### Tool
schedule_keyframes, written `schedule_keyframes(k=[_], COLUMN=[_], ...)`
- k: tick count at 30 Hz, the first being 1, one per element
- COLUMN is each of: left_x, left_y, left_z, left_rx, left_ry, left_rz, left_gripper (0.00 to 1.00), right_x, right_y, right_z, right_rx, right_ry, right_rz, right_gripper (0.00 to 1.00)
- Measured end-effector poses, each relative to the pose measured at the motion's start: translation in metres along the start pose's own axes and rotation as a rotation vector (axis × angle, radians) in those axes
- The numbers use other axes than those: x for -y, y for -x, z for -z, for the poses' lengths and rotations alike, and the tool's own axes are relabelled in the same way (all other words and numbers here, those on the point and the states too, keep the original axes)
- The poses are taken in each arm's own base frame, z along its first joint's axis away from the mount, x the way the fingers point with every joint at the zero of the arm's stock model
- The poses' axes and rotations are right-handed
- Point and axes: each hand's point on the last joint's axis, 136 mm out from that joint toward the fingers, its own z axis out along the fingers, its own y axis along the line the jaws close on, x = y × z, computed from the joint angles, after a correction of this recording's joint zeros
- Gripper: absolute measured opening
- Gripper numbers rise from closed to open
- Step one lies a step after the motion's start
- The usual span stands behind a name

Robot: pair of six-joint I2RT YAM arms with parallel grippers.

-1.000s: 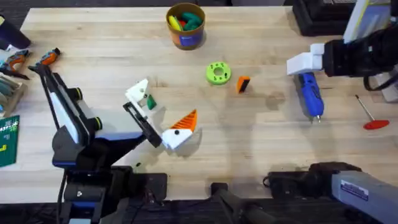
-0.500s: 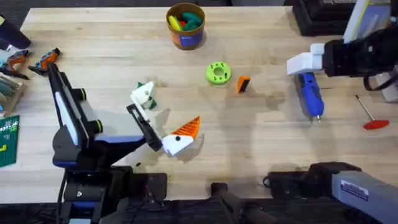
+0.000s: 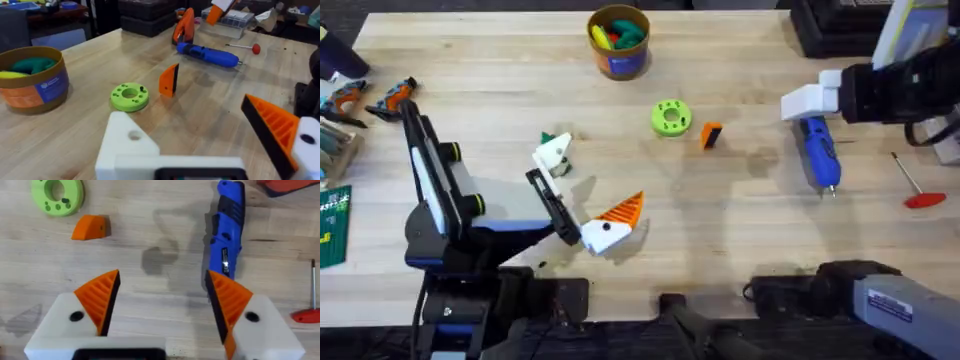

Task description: Pick up the gripper from the table and insert it into the empty holder that is missing its gripper. Then pick up a screw, insert it into the mounting hole, and use the screwdriver to tighten it. Finally, clean up the table by picking up the vegetable and placing it into the bucket.

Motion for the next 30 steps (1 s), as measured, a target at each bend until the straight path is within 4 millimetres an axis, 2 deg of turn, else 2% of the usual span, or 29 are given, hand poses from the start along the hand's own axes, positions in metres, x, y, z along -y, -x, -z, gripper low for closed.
schedule_keyframes(k=[30], left_x=[0.0072], left_y=[-0.0008], left_z=[0.0002], left_rx=[-0.002], left_ry=[-0.042], left_rz=[0.005], left_gripper=[0.986], right_x=[0.0], right_y=[0.0], right_z=[0.0], right_rx=[0.0], right_ry=[0.0], right_rz=[0.0], right_gripper=[0.98])
